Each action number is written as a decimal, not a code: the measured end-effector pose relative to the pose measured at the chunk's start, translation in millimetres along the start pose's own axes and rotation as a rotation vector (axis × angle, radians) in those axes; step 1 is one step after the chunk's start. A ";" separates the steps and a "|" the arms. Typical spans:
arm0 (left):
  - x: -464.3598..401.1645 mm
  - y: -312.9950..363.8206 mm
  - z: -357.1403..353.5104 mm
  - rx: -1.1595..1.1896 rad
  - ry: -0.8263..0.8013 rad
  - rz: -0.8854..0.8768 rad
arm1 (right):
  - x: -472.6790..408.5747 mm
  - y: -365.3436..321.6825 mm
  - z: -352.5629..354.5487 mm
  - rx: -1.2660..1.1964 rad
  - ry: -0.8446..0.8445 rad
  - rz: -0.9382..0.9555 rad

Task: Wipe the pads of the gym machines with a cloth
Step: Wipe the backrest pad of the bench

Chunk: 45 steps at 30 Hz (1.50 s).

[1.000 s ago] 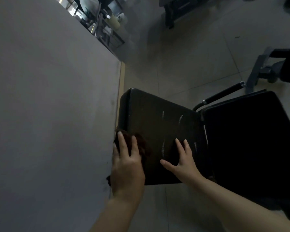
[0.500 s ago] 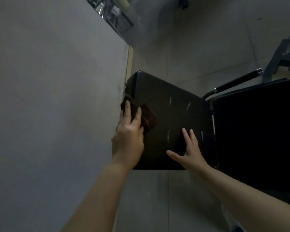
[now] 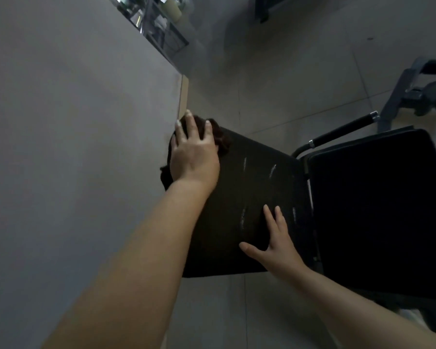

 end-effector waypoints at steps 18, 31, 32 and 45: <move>144.1 -34.6 -27.4 -0.134 -0.067 -0.122 | 0.3 0.7 0.1 0.045 0.015 0.003; 15.6 -8.5 5.8 0.112 -0.046 0.110 | 1.0 -0.3 2.9 -0.017 0.049 0.002; 29.6 -12.4 4.2 0.108 -0.033 0.106 | 1.1 -0.6 2.7 -0.018 0.052 0.002; 152.7 -39.1 -21.3 -0.050 0.014 -0.138 | 1.2 1.6 -1.7 0.020 0.058 -0.005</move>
Point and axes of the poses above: each hand's wrist, its own x-axis away from the middle knuckle, its own z-axis out of the back of the hand, y = z × x, the point moved 8 cm from there along -x, towards the middle knuckle, and after that the axes turned 11 degrees about z, right-handed, at the moved point
